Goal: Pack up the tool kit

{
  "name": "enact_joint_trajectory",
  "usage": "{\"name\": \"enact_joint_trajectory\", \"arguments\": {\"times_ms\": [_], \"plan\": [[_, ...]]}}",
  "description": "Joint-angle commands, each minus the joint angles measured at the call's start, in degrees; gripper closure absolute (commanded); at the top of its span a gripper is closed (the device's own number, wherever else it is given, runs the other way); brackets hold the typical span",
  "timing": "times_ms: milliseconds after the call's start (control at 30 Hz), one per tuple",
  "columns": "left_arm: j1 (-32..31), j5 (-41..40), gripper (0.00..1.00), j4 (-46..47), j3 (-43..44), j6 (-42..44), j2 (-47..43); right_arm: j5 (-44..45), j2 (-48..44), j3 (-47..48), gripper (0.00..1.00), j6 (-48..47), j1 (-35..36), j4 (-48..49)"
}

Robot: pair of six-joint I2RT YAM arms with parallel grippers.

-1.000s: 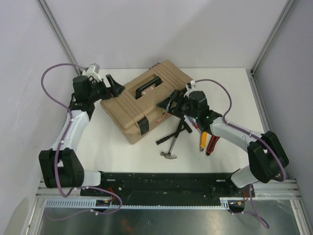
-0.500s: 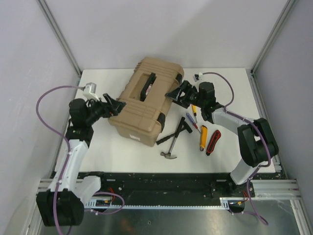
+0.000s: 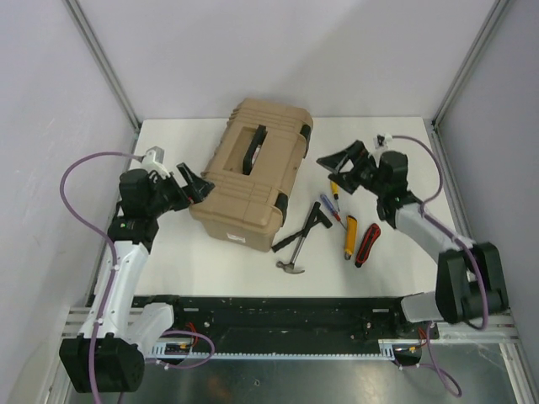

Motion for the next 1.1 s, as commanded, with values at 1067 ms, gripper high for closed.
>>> {"name": "enact_joint_trajectory", "arguments": {"times_ms": [1067], "plan": [[-5.64,11.87,0.07,2.4,2.12,-12.6,4.21,27.41,6.48,-38.17,0.05,45.31,22.43,72.38]]}}
